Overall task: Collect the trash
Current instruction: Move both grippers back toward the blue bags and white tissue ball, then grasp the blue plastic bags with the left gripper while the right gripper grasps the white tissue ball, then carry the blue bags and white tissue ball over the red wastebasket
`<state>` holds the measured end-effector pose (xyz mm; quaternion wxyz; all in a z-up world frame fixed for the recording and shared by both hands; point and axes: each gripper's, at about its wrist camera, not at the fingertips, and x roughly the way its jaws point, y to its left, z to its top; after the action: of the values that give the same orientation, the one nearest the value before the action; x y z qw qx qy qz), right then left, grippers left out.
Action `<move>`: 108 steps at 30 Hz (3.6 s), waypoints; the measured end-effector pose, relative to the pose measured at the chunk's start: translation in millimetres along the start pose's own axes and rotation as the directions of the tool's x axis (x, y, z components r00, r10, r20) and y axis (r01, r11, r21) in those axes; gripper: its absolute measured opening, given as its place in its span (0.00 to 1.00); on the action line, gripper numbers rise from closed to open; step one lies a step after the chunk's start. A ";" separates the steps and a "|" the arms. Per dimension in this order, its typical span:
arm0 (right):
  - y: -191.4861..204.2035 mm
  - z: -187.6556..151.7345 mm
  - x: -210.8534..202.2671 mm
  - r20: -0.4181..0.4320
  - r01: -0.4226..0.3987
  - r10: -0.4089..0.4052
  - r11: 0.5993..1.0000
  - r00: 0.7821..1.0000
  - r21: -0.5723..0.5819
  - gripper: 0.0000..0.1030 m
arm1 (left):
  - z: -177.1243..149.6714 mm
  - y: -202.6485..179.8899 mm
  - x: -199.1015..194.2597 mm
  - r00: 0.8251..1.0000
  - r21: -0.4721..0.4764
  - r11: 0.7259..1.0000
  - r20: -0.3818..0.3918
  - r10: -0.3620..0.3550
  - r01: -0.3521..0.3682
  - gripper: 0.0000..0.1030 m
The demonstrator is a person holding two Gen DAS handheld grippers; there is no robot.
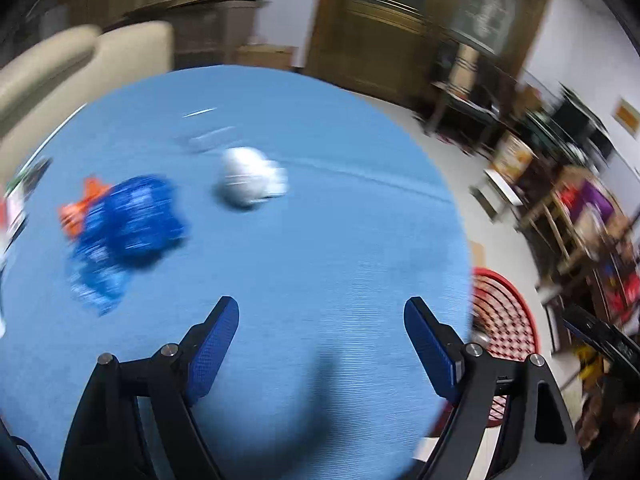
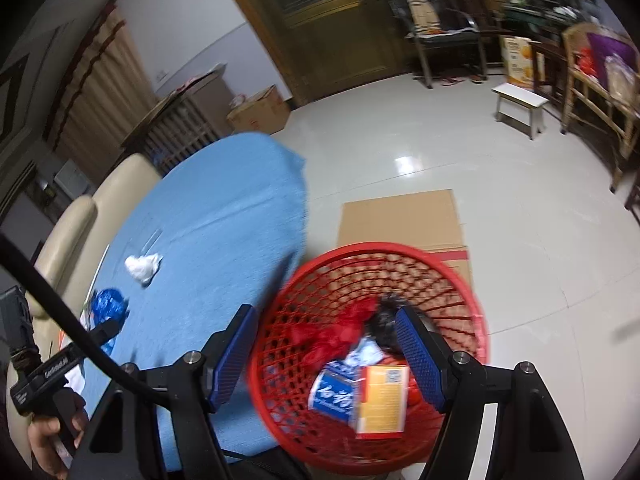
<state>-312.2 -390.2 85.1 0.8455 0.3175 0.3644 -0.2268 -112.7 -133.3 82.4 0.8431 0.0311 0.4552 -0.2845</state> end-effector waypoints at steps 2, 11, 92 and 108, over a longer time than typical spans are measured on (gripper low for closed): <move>17.2 -1.3 3.8 -0.010 -0.014 0.013 0.999 1.000 -0.034 0.73 | -0.4 26.6 -3.6 1.000 -0.057 0.998 0.011 0.025 -0.024 0.83; 96.9 -16.2 30.3 -0.087 -0.086 0.072 0.981 0.994 -0.171 0.73 | -17.4 119.4 -23.0 0.992 -0.243 0.965 0.044 0.118 -0.104 0.83; 226.6 -14.6 111.6 -0.188 -0.266 0.209 0.890 0.960 -0.369 0.41 | 32.6 114.9 11.0 0.987 -0.137 0.978 0.010 0.158 -0.155 0.49; 248.7 -42.4 109.8 -0.229 -0.289 0.212 0.873 0.950 -0.393 0.41 | 6.8 173.9 -84.1 0.975 -0.322 0.946 0.195 0.108 -0.040 0.49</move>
<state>-109.9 -204.2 71.6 0.8801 0.1909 0.4348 -0.0013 -54.9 47.9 116.5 0.8907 -0.1173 0.4018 -0.1777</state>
